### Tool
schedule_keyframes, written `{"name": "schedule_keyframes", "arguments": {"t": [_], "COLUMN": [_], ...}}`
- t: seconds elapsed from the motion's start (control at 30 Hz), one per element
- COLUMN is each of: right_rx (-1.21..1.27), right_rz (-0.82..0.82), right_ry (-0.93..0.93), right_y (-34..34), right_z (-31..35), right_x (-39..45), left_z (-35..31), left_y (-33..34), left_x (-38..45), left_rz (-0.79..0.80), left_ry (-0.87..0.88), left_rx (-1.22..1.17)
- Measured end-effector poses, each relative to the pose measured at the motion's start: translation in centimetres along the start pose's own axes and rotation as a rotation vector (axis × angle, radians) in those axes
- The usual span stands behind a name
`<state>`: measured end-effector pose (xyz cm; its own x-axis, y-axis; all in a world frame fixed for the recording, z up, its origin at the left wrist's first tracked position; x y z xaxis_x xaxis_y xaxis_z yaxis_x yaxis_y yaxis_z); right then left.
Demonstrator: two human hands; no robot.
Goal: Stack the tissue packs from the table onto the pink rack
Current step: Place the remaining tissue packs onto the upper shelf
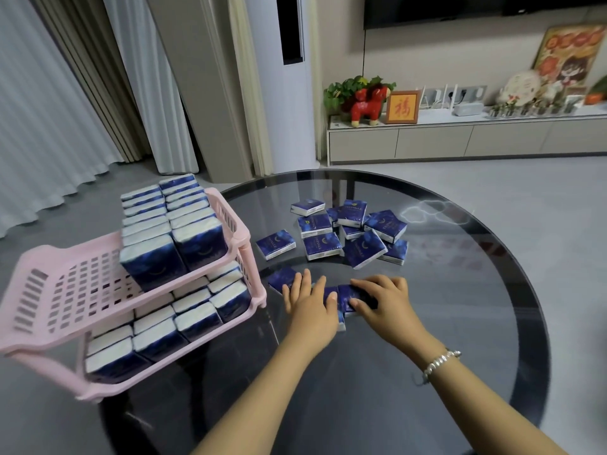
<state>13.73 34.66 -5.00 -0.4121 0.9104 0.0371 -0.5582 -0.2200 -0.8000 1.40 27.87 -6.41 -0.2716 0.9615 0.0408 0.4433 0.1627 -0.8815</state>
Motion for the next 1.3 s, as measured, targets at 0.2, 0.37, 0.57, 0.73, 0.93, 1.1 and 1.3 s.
{"name": "schedule_keyframes", "arguments": {"t": [0.2,0.37,0.57,0.73,0.93,1.1,1.3], "right_rx": [0.013,0.042,0.076,0.219,0.508,0.876,0.959], "right_rz": [0.137,0.228,0.235,0.148,0.108,0.100,0.152], "right_ry": [0.047,0.061,0.138,0.191,0.271,0.375,0.311], "right_y": [-1.1,-0.6,0.2,-0.7,-0.8,-0.9,-0.2], "right_z": [-0.8,-0.1,0.1,-0.2,-1.2,-1.1,1.7], "right_x": [-4.7,-8.1,-10.3,-11.2,-12.7,-13.9,-14.3], "left_z": [-1.6,-1.4,0.3,0.1,0.6,2.2,2.2], "left_y": [0.2,-0.6,-0.6,-2.2,-2.5,-3.7,-3.4], "left_x": [-5.2,-9.6,-13.0,-13.8,-15.0,-15.1,-15.6], "left_rz": [0.090,0.068,0.130,-0.042,-0.074,-0.227,-0.267], "left_ry": [0.100,0.120,0.034,0.061,-0.045,-0.176,-0.278], "left_rx": [-0.042,-0.052,-0.215,-0.161,-0.521,-0.869,-1.100]}}
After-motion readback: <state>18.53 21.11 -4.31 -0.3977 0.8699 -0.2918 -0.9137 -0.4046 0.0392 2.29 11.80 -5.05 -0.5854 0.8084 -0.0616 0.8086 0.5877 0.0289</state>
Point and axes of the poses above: each hand's wrist, its own x-axis towards the middle knuckle, its own y-axis out of the palm, z = x × y, the point moved 8 cm from there along x, towards the middle knuckle, and after that the axes turned 14 degrees about y, right-handed, at the moved point
